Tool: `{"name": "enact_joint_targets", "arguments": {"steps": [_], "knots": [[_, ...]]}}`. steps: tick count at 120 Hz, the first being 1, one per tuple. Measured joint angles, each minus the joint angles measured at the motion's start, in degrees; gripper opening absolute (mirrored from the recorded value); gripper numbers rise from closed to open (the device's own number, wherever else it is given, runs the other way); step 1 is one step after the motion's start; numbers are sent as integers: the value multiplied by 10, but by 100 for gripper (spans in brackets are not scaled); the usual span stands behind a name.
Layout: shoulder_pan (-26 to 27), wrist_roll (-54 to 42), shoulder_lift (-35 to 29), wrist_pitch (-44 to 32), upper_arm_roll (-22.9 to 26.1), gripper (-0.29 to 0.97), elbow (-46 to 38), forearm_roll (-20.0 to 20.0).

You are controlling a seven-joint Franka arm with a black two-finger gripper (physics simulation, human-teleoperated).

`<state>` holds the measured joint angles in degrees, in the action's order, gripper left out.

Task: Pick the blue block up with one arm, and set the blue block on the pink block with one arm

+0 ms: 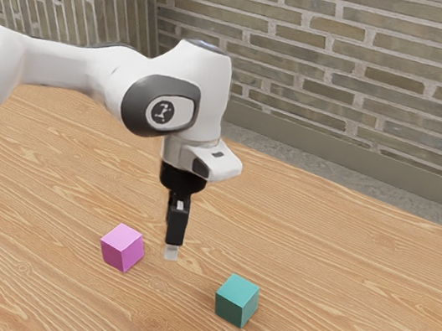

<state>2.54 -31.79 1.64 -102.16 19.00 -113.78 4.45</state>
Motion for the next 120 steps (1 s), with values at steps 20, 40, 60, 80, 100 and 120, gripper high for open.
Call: {"name": "enact_joint_targets", "arguments": {"steps": [20,40,60,80,100,120], "knots": [[13,48,27,-45,17,68,-2,1],[38,103,46,-92,24,68,-22,2],[33,171,66,-119,31,68,-23,2],[32,241,90,-148,35,68,-23,-1],[30,295,111,-196,35,68,-23,-6],[26,335,143,-237,32,68,-16,-8]]}}
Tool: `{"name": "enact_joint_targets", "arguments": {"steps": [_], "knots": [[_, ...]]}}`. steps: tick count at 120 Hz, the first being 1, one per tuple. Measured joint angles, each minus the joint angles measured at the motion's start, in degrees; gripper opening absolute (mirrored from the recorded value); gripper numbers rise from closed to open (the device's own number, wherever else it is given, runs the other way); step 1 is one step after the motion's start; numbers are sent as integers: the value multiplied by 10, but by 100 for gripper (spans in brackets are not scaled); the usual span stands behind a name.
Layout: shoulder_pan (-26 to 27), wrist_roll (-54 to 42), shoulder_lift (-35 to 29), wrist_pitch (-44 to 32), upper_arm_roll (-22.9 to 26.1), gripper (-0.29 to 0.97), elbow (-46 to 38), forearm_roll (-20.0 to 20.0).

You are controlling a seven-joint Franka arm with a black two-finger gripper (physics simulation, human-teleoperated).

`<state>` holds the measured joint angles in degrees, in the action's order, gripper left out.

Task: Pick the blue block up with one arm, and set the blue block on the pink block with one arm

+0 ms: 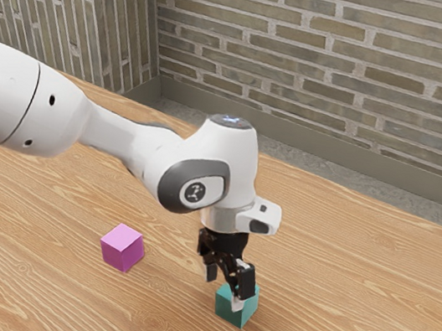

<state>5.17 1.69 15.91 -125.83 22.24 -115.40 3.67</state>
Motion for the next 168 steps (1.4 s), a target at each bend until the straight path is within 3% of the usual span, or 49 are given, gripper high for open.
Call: {"name": "enact_joint_targets", "arguments": {"steps": [56,91,118,149,168], "knots": [[-15,68,89,-44,-2,68,48,-2],[-13,95,103,-51,-2,68,52,-43],[-12,111,126,-52,-2,68,72,-54],[-11,123,139,-52,-2,47,87,-58],[-12,129,141,-52,-1,46,91,-67]]}}
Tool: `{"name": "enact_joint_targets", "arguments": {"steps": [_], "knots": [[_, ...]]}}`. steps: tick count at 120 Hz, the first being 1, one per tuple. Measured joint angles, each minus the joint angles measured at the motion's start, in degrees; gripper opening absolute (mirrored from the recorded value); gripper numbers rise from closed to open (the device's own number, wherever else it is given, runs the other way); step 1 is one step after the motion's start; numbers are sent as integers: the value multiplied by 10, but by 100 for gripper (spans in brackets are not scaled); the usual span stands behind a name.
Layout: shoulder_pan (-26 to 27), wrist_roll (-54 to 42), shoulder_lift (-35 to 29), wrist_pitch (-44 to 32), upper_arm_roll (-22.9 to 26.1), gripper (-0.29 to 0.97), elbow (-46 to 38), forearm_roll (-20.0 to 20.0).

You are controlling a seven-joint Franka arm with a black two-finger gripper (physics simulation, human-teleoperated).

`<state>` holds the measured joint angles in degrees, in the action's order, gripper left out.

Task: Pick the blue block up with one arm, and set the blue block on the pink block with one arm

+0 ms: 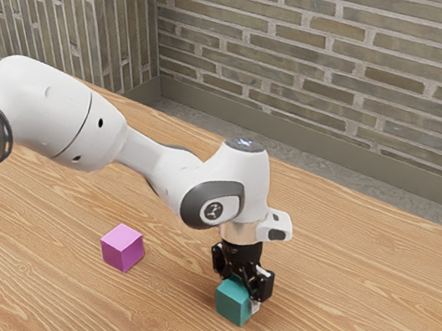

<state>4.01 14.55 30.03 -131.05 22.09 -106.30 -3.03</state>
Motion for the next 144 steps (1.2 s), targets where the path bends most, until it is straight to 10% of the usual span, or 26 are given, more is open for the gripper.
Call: {"name": "enact_joint_targets", "arguments": {"steps": [37,85,144], "knots": [[-15,-2,-52,26,6,39,-18,-13],[-321,-91,-134,122,223,39,-83,-12],[-446,-217,-171,182,255,40,-108,-13]]}}
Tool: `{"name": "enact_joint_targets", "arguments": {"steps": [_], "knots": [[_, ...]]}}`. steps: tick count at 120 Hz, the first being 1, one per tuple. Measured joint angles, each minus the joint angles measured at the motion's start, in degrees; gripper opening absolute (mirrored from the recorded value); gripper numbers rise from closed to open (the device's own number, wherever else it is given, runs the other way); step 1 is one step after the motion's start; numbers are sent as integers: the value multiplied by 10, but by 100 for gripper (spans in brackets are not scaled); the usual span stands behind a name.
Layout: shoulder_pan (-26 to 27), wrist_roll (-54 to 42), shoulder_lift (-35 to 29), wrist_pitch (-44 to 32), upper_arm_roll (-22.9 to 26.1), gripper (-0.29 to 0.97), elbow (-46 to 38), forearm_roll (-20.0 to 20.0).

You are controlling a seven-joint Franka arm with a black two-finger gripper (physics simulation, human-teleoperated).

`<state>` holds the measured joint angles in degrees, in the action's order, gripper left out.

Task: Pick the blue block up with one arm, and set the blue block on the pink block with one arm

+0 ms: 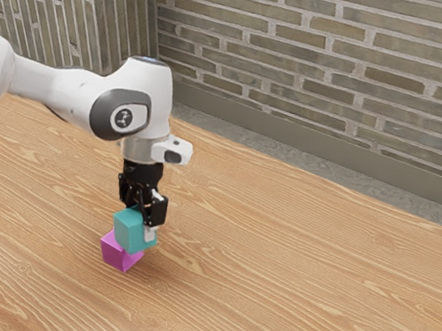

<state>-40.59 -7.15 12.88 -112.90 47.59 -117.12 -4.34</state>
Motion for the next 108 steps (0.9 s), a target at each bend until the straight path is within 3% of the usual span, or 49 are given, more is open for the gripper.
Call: {"name": "enact_joint_targets", "arguments": {"steps": [46,108], "knots": [[-37,-50,2,8,-6,40,0,-1],[-46,2,19,7,-7,39,0,-1]]}}
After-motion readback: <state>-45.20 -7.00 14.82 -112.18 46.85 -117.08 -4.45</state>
